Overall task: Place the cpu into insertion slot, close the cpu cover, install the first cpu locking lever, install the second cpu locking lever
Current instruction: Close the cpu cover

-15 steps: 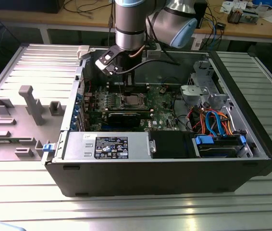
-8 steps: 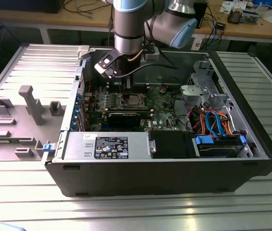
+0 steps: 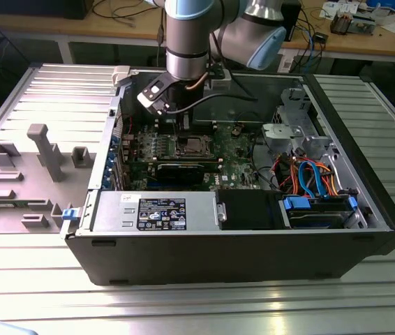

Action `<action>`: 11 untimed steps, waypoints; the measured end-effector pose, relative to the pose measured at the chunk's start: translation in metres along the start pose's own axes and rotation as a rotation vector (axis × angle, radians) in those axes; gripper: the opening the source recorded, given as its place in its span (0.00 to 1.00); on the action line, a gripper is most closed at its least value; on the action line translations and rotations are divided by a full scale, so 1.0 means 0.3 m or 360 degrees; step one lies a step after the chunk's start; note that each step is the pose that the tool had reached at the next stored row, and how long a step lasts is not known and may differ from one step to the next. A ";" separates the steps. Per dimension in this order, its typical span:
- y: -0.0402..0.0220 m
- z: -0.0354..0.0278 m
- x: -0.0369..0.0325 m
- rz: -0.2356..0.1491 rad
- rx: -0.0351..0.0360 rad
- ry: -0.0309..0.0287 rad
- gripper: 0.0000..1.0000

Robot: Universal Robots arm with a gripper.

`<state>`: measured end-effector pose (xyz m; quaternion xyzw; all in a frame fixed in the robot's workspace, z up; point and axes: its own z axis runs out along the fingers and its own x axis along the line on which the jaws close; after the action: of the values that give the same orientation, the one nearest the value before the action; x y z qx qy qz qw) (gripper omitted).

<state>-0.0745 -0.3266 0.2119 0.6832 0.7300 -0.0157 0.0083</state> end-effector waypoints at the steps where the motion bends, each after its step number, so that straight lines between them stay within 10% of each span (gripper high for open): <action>1: 0.004 -0.001 0.000 0.0000 0.0002 0.00004 0.11; 11: 0.094 -0.001 -0.006 -0.0001 0.0031 0.00023 0.11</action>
<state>-0.0463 -0.3266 0.2121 0.6830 0.7301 -0.0222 0.0012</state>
